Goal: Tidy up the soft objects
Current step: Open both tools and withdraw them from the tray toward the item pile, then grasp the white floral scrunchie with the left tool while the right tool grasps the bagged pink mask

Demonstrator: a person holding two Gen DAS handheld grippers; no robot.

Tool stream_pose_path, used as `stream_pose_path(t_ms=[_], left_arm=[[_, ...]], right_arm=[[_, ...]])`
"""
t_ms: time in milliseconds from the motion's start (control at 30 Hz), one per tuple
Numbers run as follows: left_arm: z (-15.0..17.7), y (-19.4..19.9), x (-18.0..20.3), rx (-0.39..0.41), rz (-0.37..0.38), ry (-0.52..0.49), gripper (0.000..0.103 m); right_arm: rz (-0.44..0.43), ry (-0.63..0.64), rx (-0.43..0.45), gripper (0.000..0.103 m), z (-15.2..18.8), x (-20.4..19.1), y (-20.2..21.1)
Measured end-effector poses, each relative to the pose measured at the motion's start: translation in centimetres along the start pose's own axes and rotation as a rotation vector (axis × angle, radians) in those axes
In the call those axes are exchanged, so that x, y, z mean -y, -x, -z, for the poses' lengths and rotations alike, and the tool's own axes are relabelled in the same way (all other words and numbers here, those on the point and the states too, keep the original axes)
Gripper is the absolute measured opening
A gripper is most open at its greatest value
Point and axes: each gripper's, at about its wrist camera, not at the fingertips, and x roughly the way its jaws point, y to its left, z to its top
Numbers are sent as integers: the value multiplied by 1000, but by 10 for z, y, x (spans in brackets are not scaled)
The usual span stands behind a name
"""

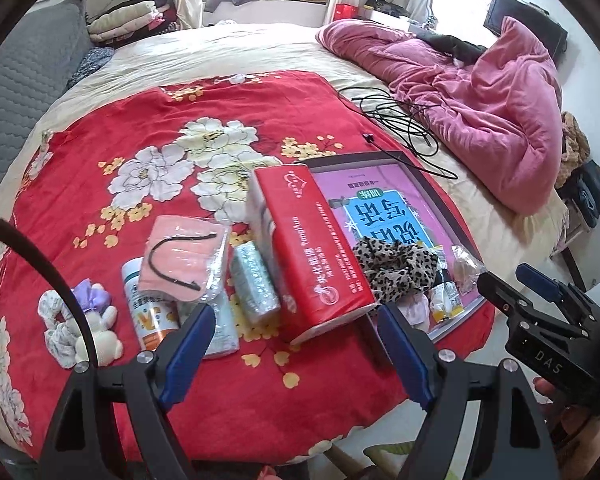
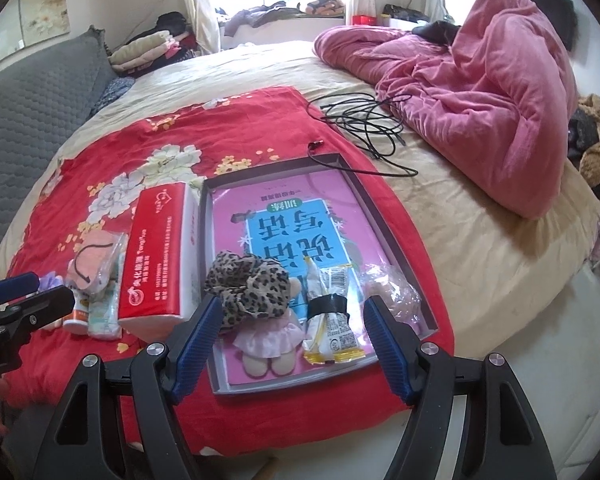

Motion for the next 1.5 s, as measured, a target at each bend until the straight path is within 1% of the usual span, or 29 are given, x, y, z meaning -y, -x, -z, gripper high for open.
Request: stream_pose_path(t_ms=[433, 600, 800, 1067, 1267, 1500], left_arm=[[16, 24, -44, 33, -15, 76, 83], [28, 36, -72, 39, -27, 123, 83], [44, 50, -114, 55, -51, 196, 83], [67, 62, -166, 61, -91, 274, 83], [80, 60, -189, 50, -96, 317, 83], [86, 57, -208, 47, -94, 352, 83]], right_arm=[[-19, 41, 31, 75, -3, -34, 15], [-31, 63, 54, 75, -7, -48, 24], [-58, 82, 68, 75, -9, -70, 29], [-92, 154, 68, 75, -9, -110, 31], [-140, 209, 45, 75, -2, -146, 24], [-191, 289, 15, 75, 6, -186, 10]])
